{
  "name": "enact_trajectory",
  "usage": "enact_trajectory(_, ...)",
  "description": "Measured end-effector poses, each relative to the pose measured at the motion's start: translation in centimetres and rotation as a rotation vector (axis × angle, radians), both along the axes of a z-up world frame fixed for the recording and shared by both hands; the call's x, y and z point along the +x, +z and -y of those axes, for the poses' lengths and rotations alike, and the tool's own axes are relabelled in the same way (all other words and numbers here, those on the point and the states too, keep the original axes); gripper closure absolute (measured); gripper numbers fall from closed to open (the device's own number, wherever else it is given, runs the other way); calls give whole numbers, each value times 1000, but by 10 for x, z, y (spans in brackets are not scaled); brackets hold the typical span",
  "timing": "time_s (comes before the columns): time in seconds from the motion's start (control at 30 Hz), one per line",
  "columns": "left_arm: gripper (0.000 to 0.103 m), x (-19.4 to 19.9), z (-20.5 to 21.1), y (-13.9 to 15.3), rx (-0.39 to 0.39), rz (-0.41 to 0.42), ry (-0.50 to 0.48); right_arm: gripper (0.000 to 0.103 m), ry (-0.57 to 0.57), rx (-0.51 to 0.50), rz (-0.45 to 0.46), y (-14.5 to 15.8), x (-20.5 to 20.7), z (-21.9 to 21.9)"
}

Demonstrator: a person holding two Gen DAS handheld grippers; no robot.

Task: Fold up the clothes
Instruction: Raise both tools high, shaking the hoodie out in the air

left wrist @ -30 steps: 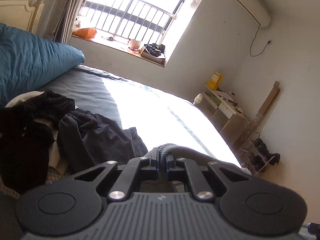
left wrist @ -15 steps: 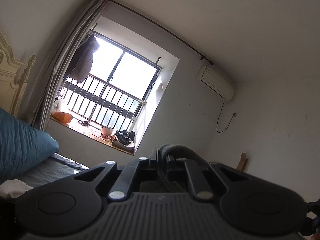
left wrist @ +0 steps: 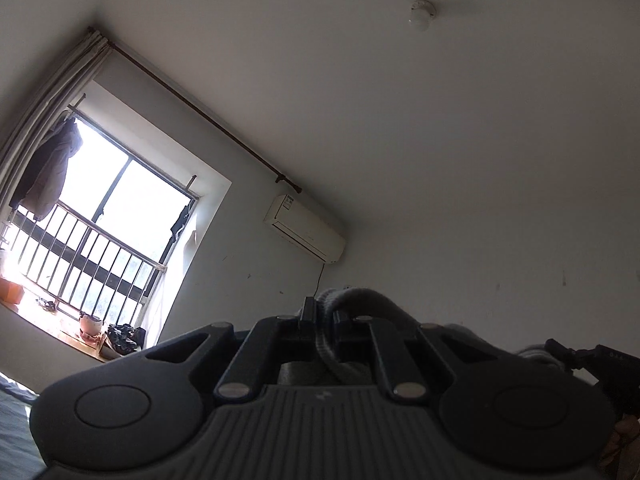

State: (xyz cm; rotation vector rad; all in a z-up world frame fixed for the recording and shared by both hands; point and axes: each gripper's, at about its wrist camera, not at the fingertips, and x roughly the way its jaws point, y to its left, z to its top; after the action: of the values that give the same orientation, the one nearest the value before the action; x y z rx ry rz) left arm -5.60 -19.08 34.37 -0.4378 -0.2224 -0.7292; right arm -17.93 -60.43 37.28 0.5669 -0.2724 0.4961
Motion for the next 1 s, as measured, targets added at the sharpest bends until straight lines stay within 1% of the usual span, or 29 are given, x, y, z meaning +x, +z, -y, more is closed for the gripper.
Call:
enact_trajectory(0.13,95,0,37,14,-14,46,-70,93,-101,-42,50,47,-21,25)
enact_trajectory(0.23,95,4,58,14,-32,47,-108,94,-161,-73,59,72,-29,40)
enact_trajectory(0.3,95,9,67,8,-43,34,-120,94,-187,-87,59,82,-26,47)
enact_trajectory(0.4,95,17,75,-11,-41,-1,-115,94,-191,-96,51,87,-16,55)
enact_trajectory(0.43,95,20,76,-18,-36,-14,-108,94,-181,-94,48,83,-10,57)
enact_trajectory(0.57,95,28,74,-59,-20,-103,-74,93,-118,-85,25,52,21,62)
enact_trajectory(0.7,95,30,57,-111,15,-174,26,93,-19,-63,-34,3,61,61)
enact_trajectory(0.83,95,28,21,-167,68,-301,158,93,101,-42,-111,-62,110,42)
enact_trajectory(0.9,95,28,-5,-189,88,-375,234,93,183,-17,-158,-101,138,19)
enact_trajectory(1.0,95,23,-44,-219,105,-486,344,93,291,6,-228,-153,167,-14)
